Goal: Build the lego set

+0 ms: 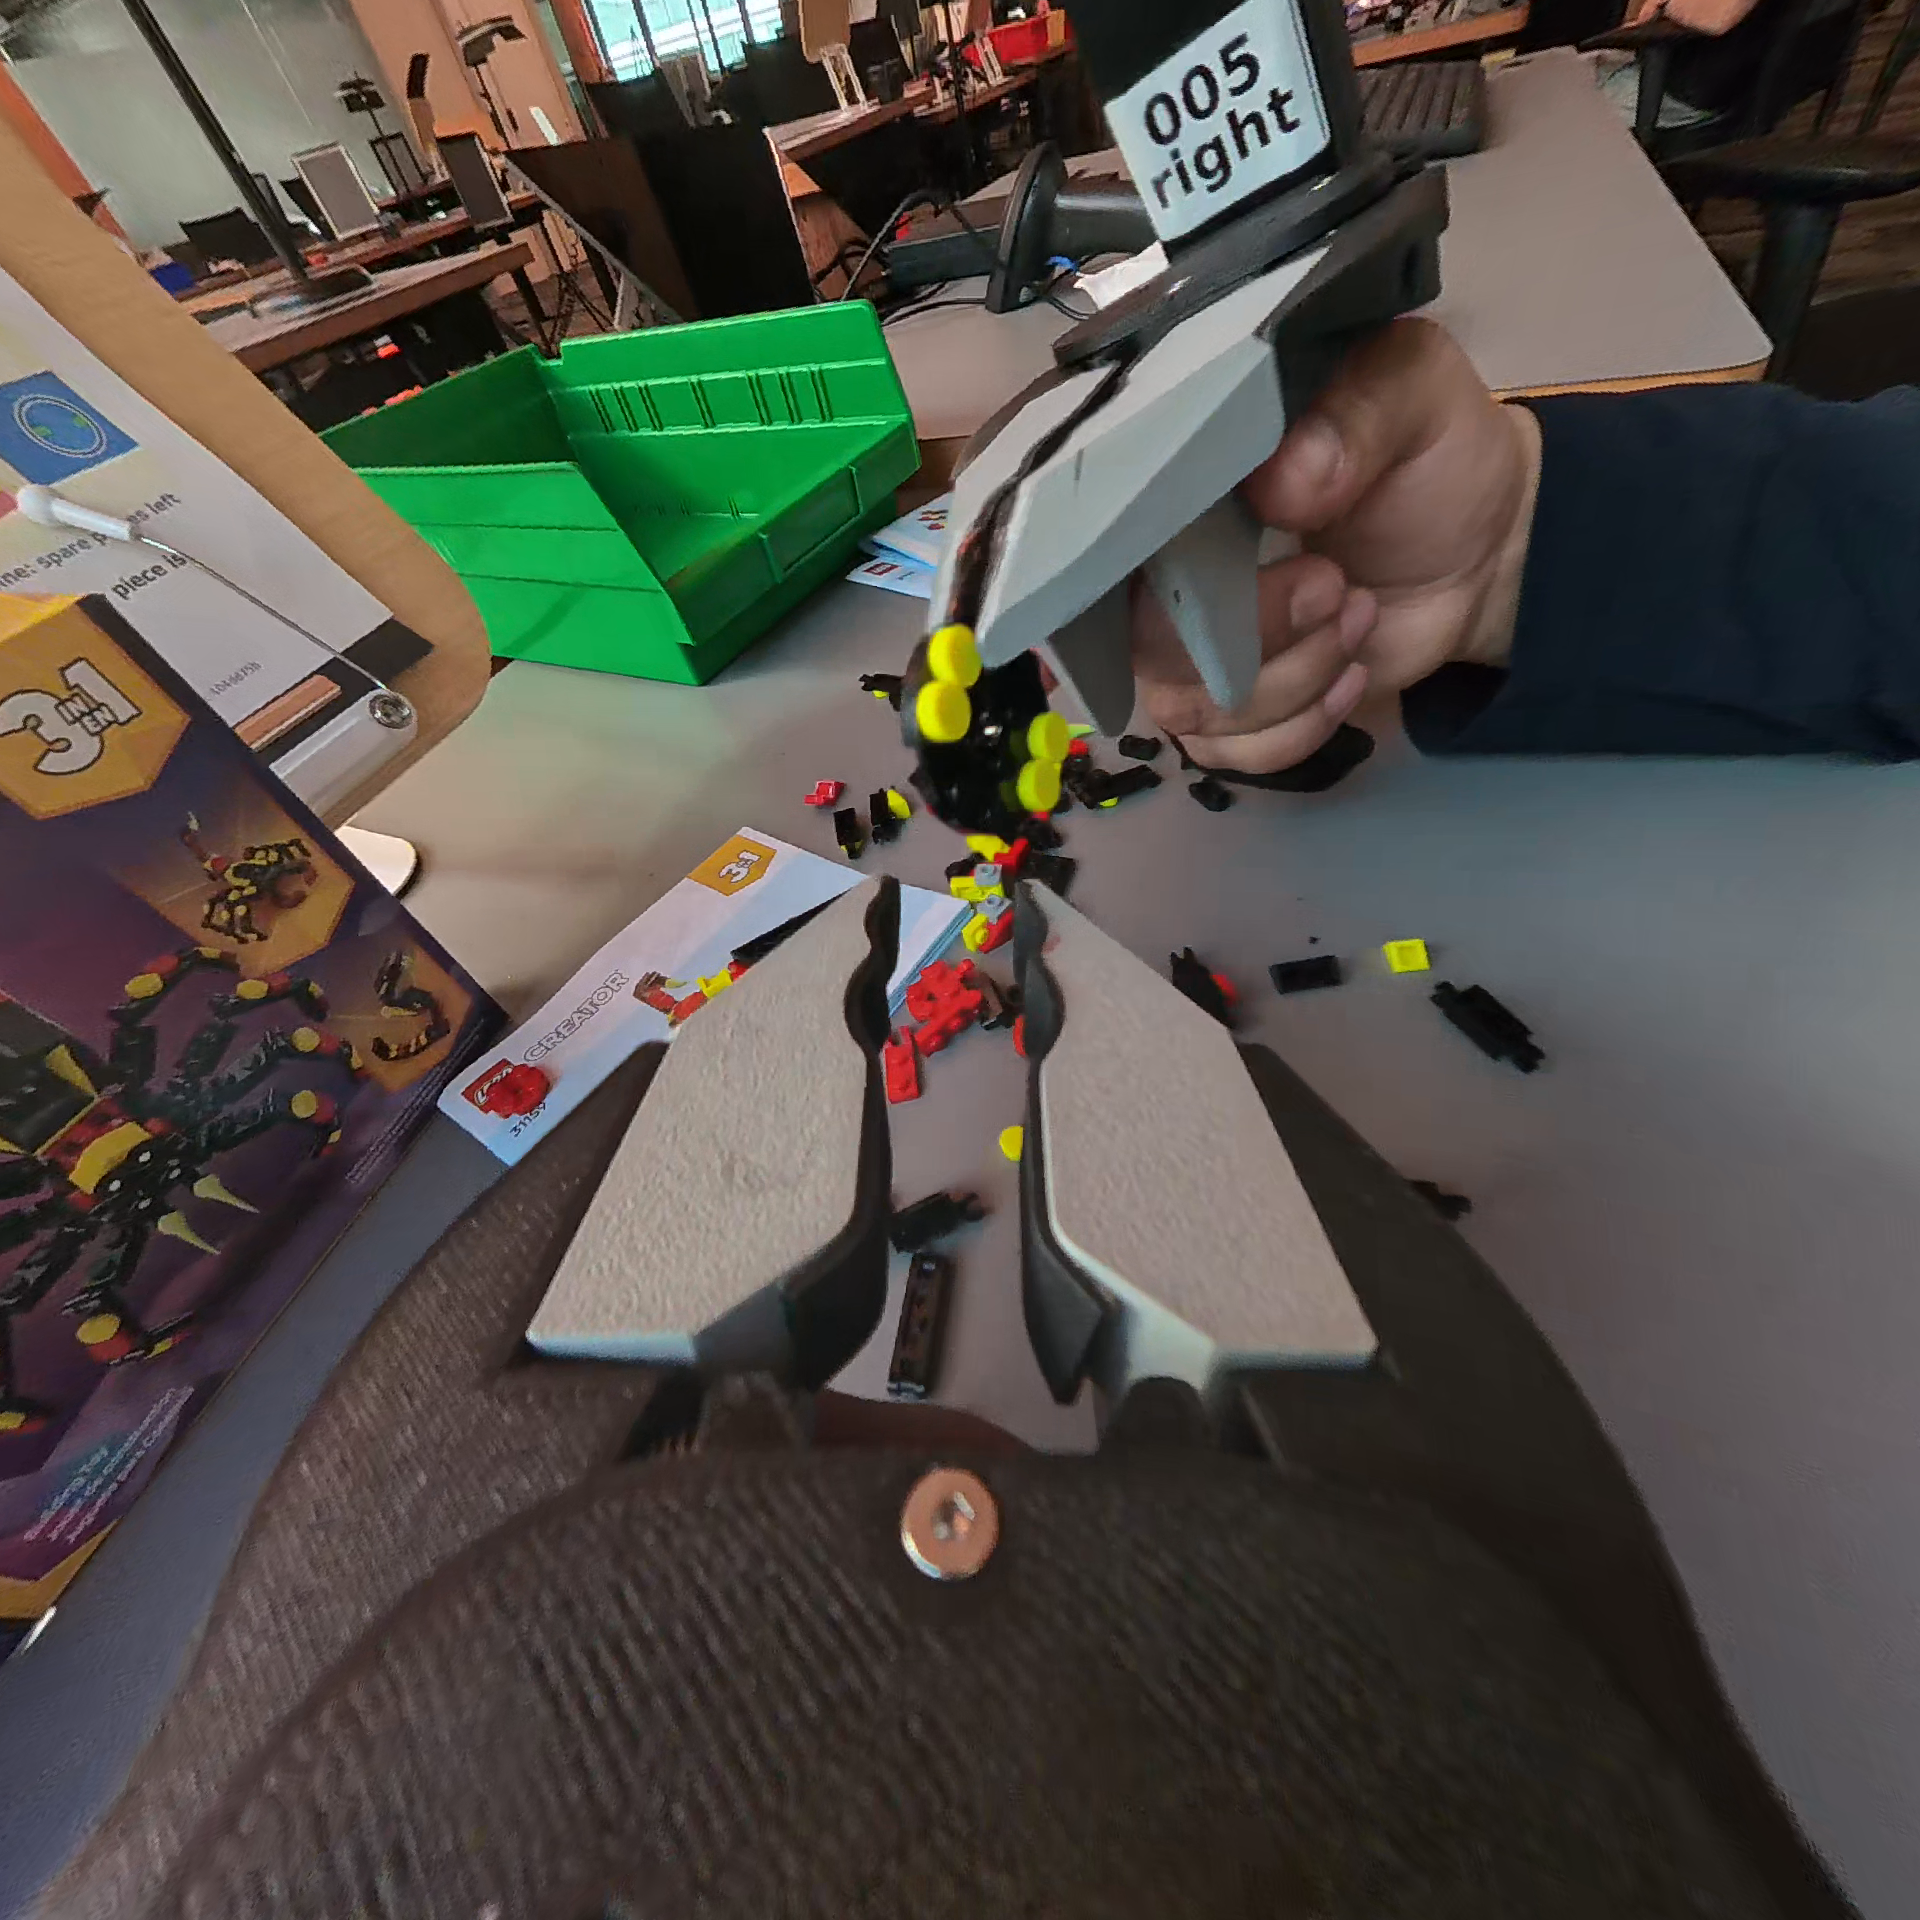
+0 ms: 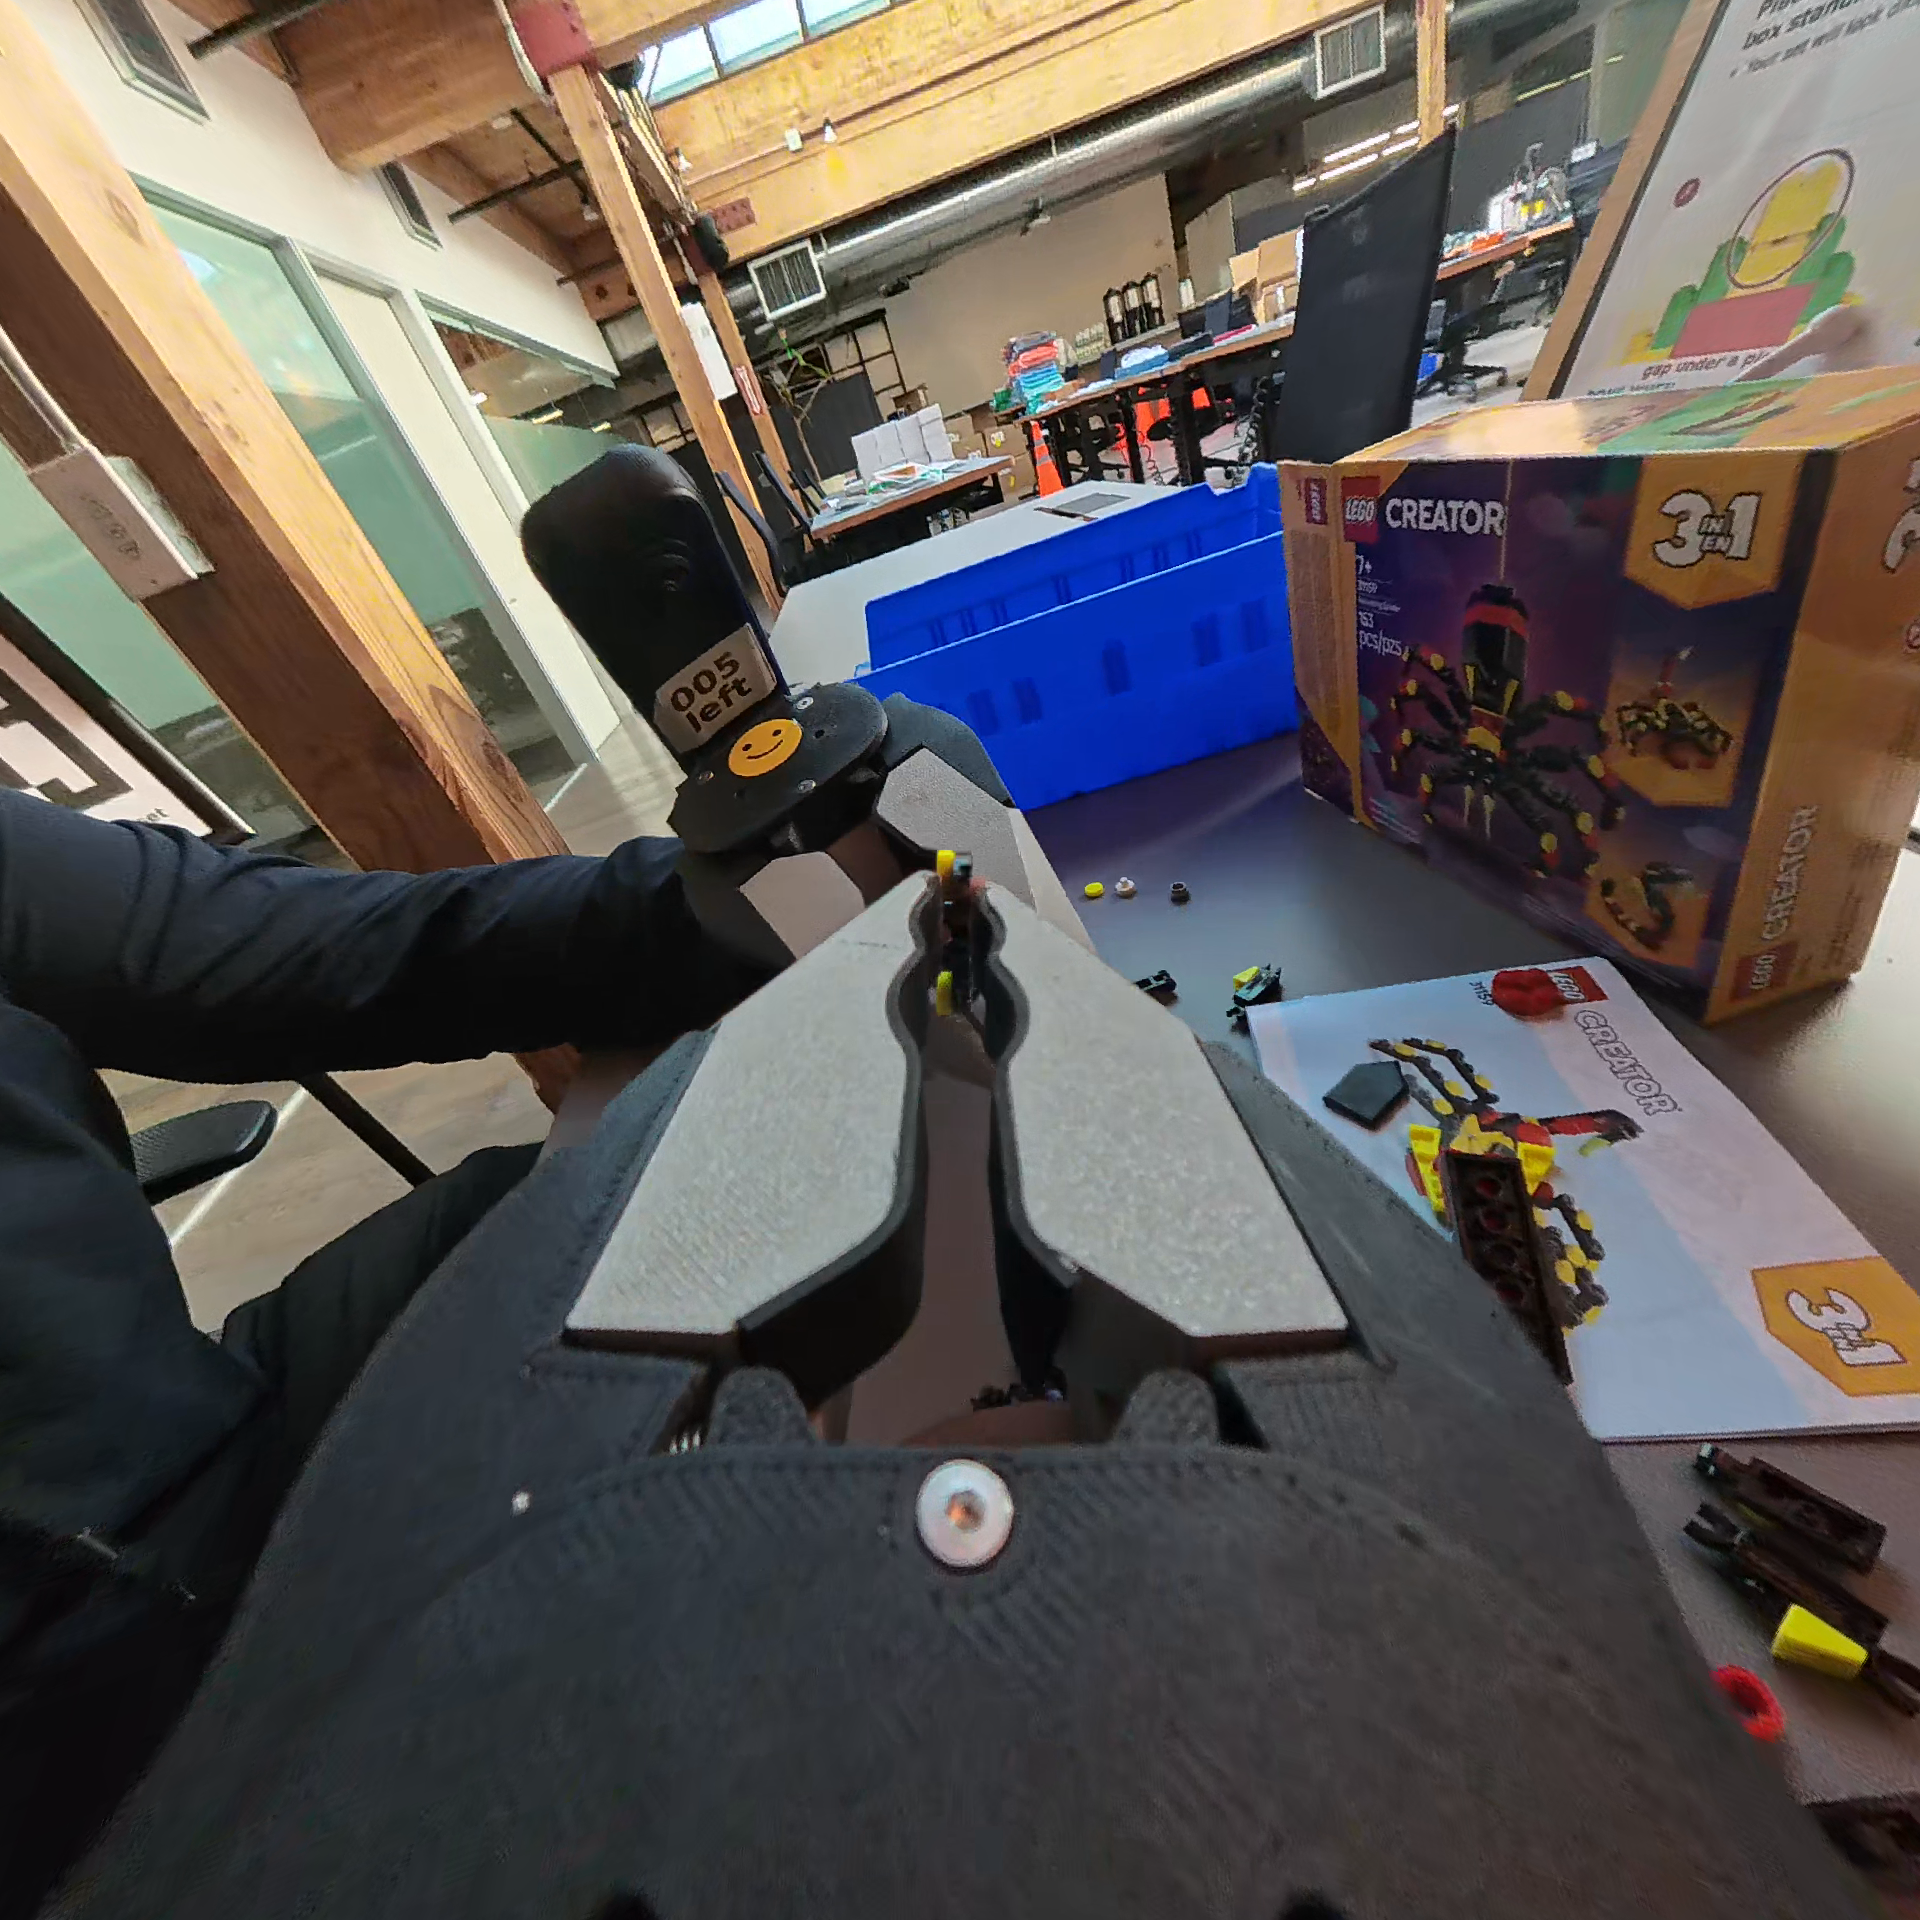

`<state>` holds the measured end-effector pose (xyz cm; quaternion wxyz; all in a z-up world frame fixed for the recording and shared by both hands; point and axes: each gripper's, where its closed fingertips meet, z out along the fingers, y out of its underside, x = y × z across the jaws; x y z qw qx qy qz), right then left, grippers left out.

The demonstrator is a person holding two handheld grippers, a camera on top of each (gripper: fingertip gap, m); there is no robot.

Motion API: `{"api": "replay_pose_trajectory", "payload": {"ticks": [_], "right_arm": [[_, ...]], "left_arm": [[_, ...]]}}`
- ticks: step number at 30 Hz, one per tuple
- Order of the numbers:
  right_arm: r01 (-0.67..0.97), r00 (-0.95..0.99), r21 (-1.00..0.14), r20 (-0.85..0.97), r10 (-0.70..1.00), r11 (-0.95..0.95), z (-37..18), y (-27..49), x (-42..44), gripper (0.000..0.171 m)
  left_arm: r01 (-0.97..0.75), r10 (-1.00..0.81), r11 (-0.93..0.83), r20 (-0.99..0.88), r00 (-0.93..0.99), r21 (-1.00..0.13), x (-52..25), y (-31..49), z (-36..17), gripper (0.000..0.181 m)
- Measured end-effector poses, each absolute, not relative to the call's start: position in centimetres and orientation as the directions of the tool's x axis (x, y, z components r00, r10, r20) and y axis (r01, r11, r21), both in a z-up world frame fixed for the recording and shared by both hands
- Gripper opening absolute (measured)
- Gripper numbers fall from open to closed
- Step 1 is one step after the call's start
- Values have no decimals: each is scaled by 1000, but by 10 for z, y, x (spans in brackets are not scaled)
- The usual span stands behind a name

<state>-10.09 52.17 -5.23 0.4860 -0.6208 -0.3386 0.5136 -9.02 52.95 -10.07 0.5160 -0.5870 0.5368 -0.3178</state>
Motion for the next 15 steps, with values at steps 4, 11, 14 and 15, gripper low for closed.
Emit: {"api": "replay_pose_trajectory", "payload": {"ticks": [4, 11, 14, 15], "right_arm": [[-102, 230, -947, -320, 919, -304, -49, 521, -100, 1], [-92, 232, -947, -322, 918, -309, -51, 522, -100, 1], [-82, 222, -945, -326, 919, -316, -53, 520, -102, 1], [-85, 223, -945, -326, 919, -315, -53, 520, -102, 1]], "left_arm": [[-307, -962, 79, -153, 225, -949, -91, 532, -102, 21], [-224, -989, 20, -53, 141, -974, -88, 516, -91, 22], [-182, -988, -4, -24, 152, -983, -91, 519, -82, 21], [-175, -989, -8, -19, 150, -984, -92, 519, -80, 21]]}}
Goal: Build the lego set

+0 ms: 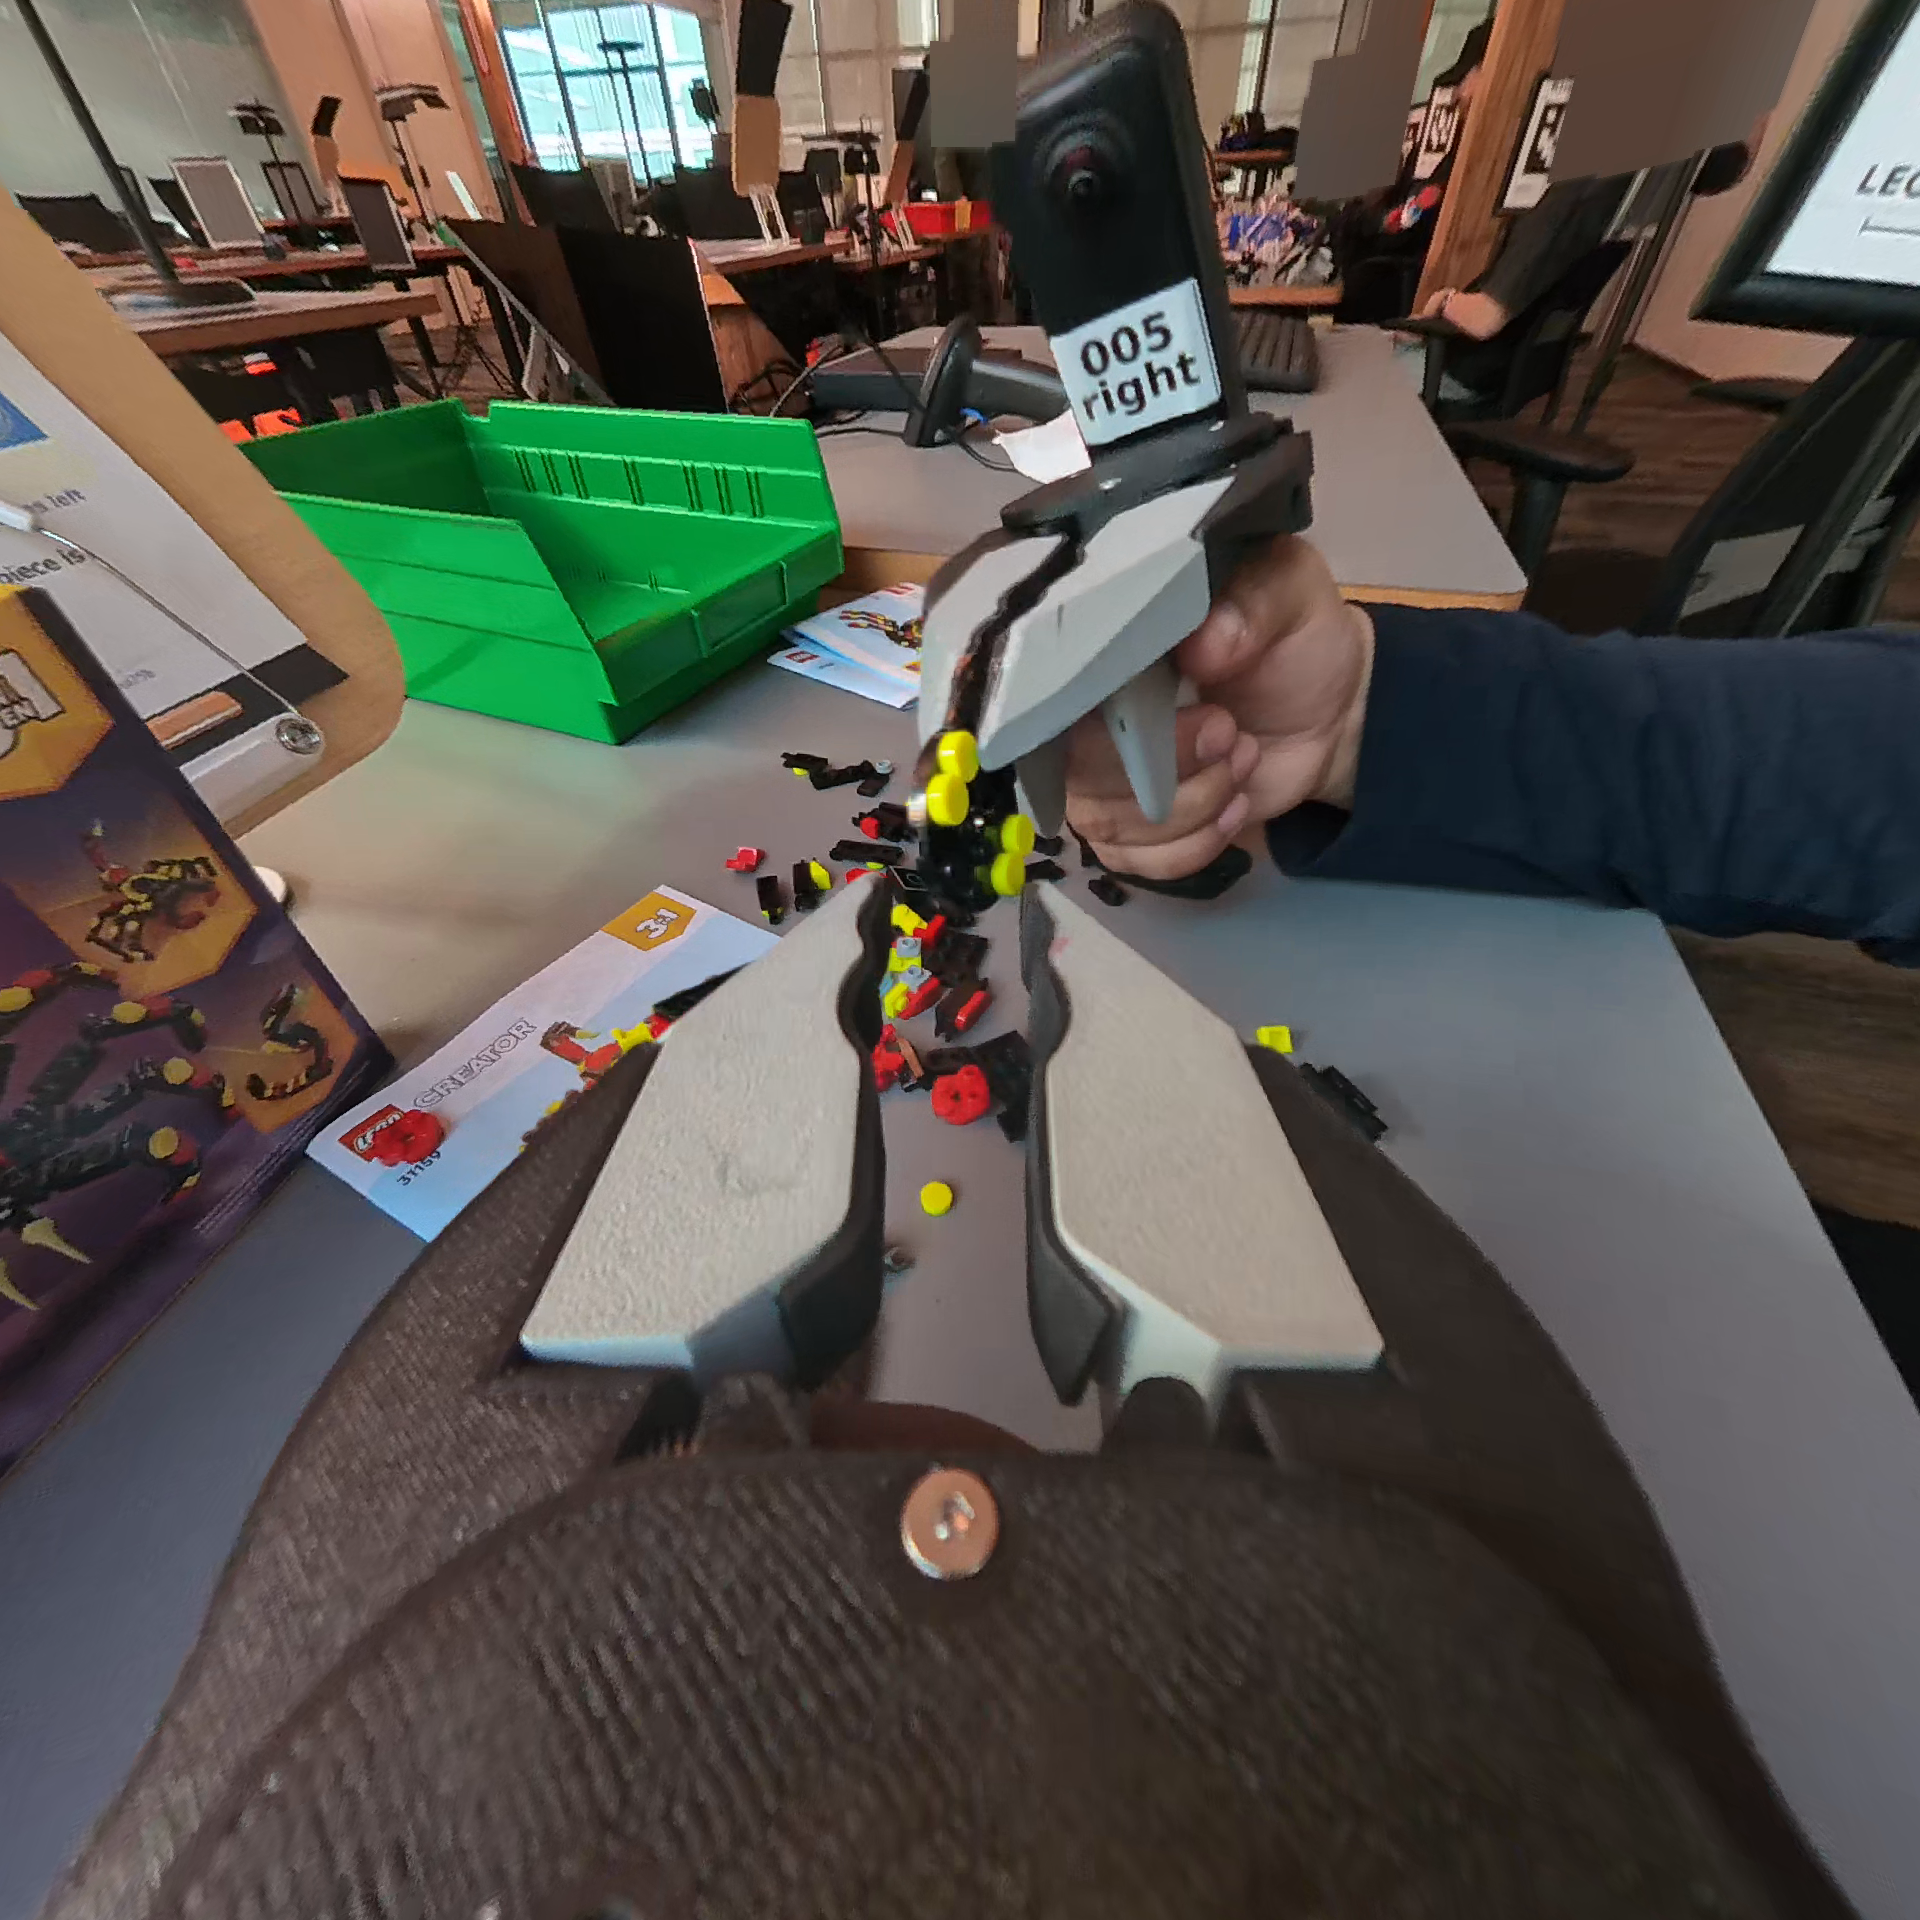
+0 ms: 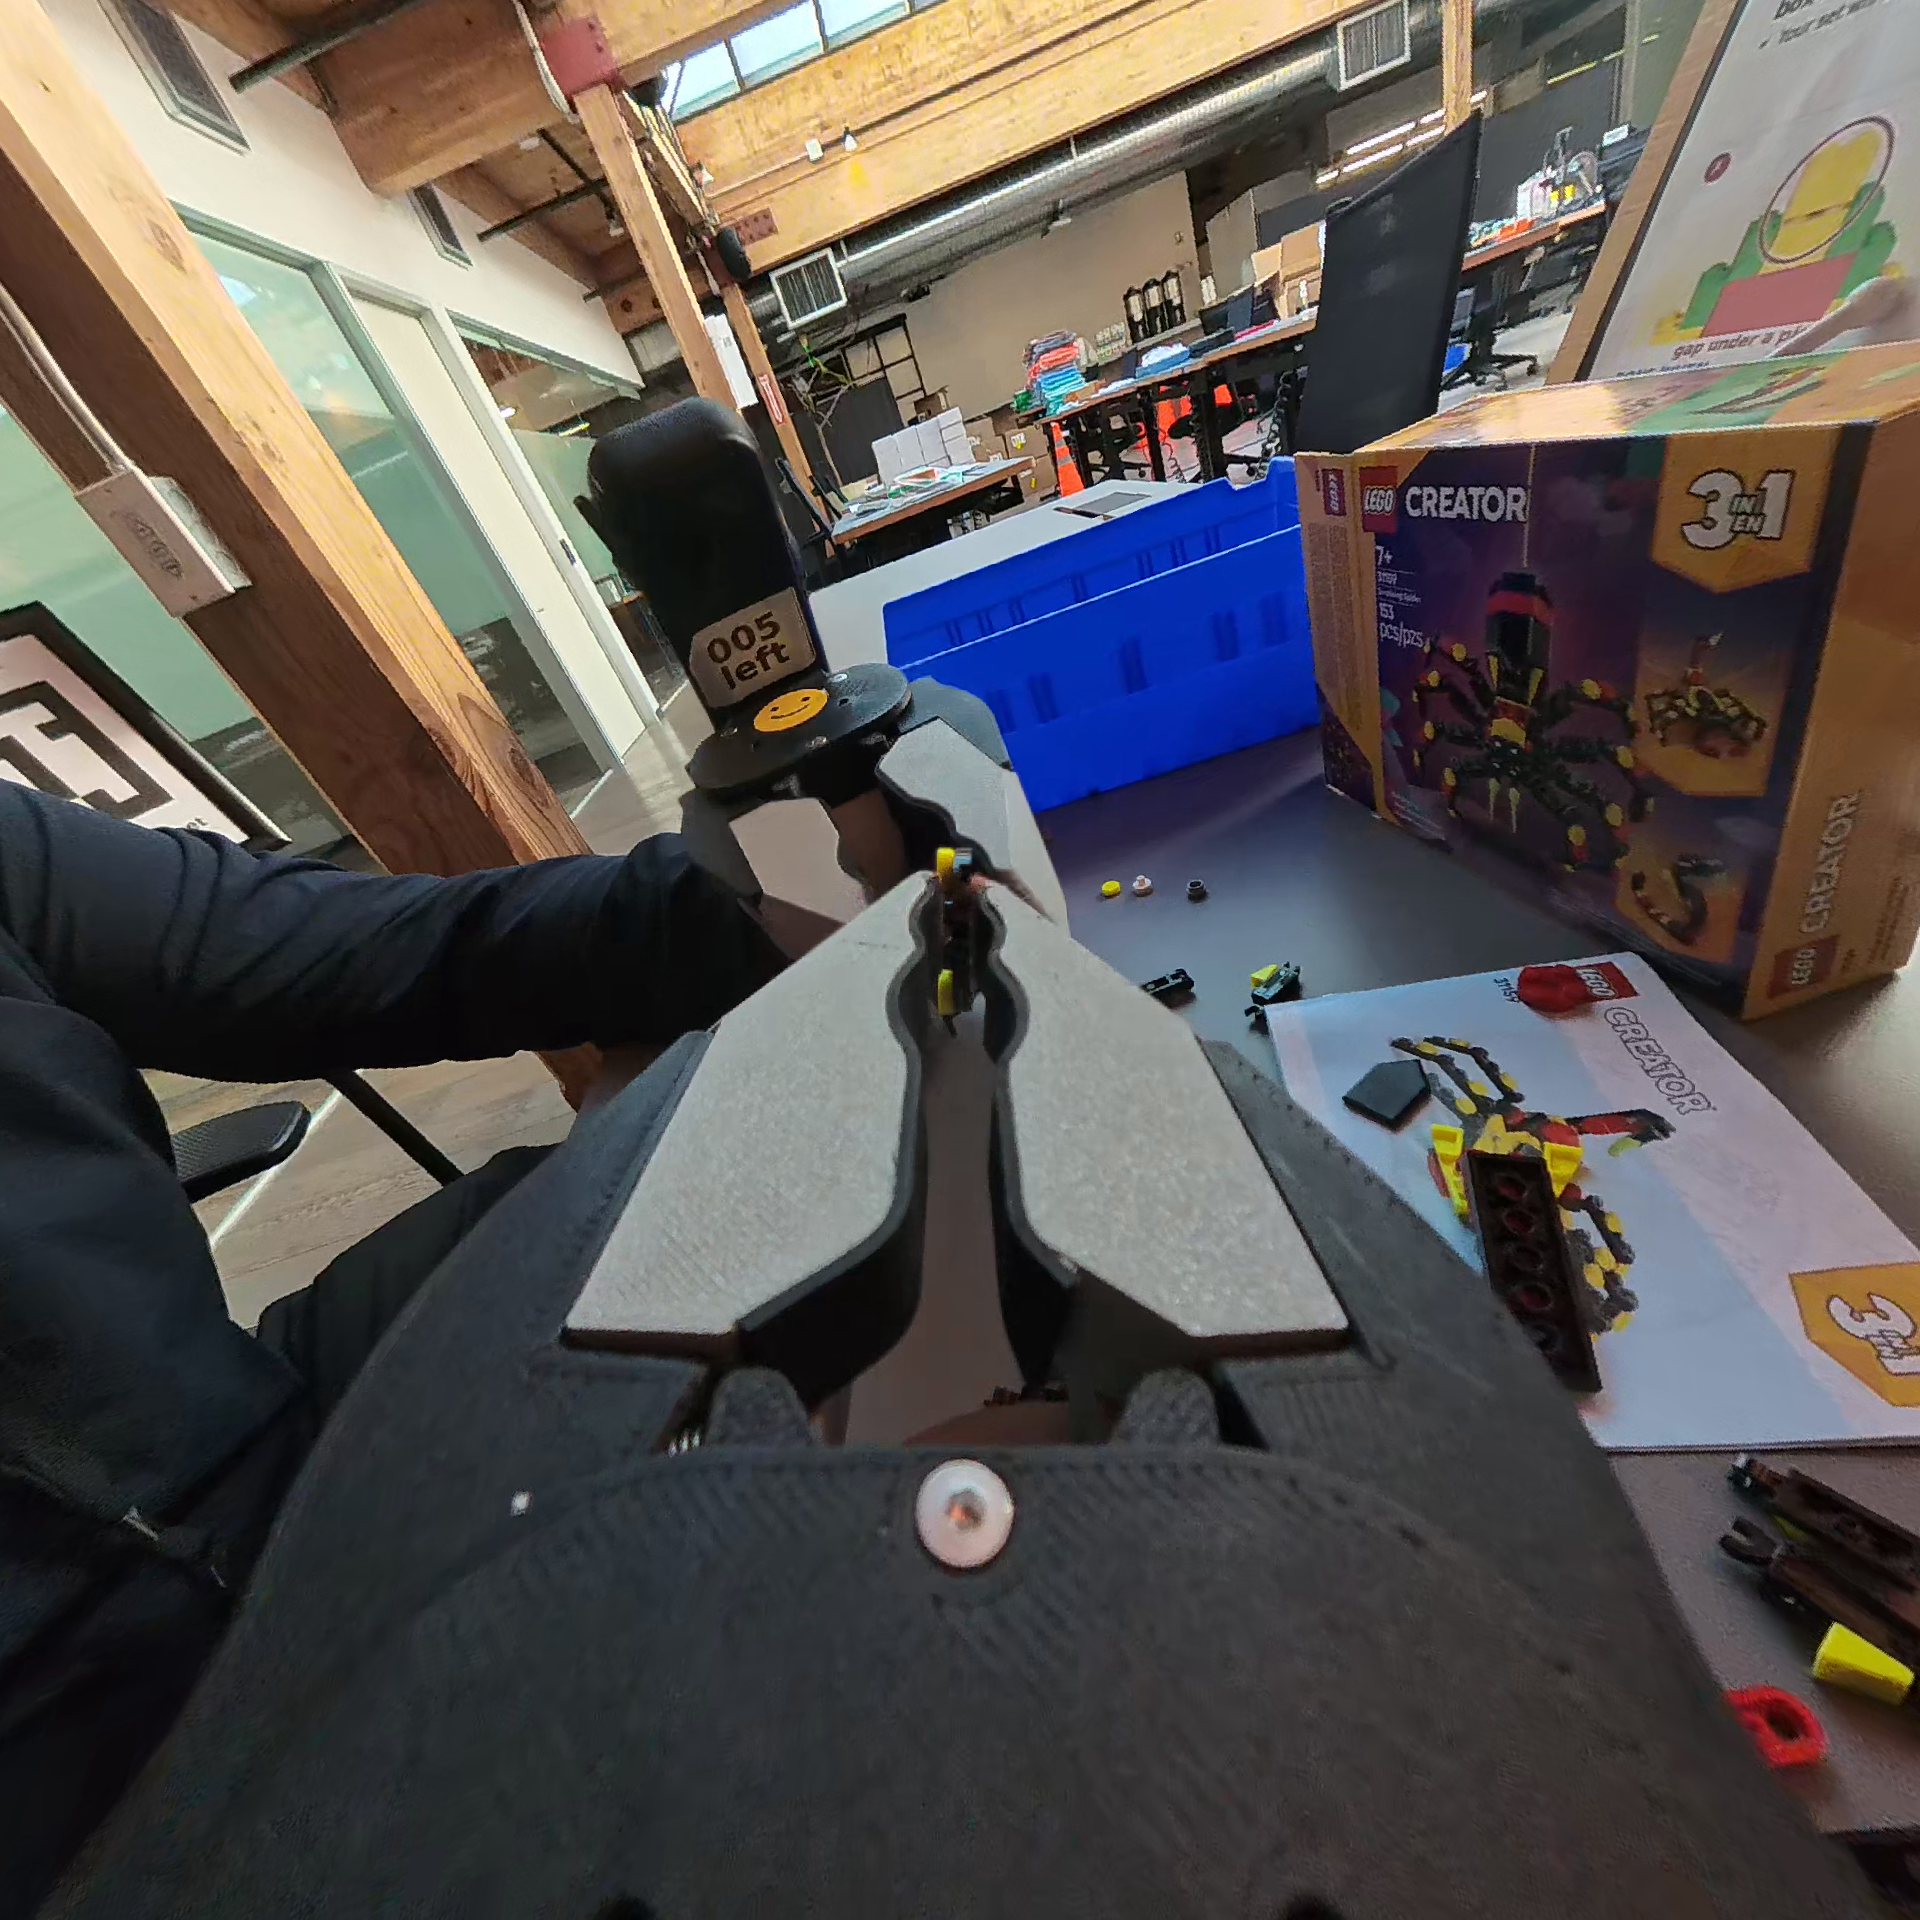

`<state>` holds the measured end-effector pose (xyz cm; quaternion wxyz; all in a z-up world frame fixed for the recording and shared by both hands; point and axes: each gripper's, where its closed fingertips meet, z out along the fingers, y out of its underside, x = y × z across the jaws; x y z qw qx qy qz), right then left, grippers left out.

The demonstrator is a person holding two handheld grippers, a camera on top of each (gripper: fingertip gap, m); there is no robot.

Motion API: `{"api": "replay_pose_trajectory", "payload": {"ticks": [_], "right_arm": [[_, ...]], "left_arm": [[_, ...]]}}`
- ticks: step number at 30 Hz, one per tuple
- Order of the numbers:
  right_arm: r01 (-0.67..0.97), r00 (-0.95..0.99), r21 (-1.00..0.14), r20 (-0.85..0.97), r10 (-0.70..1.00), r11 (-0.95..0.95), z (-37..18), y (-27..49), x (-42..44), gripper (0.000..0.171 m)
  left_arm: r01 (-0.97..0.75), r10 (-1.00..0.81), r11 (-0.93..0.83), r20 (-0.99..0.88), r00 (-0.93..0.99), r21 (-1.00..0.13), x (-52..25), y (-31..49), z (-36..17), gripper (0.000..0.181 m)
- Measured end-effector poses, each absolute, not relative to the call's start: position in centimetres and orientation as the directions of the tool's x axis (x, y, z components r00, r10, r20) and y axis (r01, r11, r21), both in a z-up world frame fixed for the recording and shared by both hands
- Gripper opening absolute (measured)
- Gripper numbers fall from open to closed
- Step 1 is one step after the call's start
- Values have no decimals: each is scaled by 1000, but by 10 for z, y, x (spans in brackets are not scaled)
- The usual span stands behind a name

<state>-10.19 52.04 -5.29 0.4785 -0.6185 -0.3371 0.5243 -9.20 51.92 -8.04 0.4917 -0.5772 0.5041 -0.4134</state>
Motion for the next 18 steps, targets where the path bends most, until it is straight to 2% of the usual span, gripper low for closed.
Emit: {"api": "replay_pose_trajectory", "payload": {"ticks": [3, 8, 12, 16, 18], "right_arm": [[-103, 227, -945, -328, 917, -312, -50, 522, -100, 1], [-92, 239, -952, -306, 922, -293, -52, 522, -101, 1], [-129, 202, -942, -331, 922, -310, -49, 520, -106, 1], [-144, 200, -942, -329, 923, -304, -49, 520, -106, 1], [-155, 192, -945, -315, 930, -288, -45, 518, -105, 1]], "left_arm": [[-153, -992, -19, 0, 126, -988, -93, 516, -76, 13], [-51, -990, -103, 98, 97, -993, -96, 516, -61, 20], [-1, -986, -150, 149, 80, -989, -102, 519, -53, 6], [-9, -988, -122, 121, 95, -992, -102, 520, -53, 6], [-6, -984, -136, 134, 113, -991, -101, 522, -54, 16]]}}
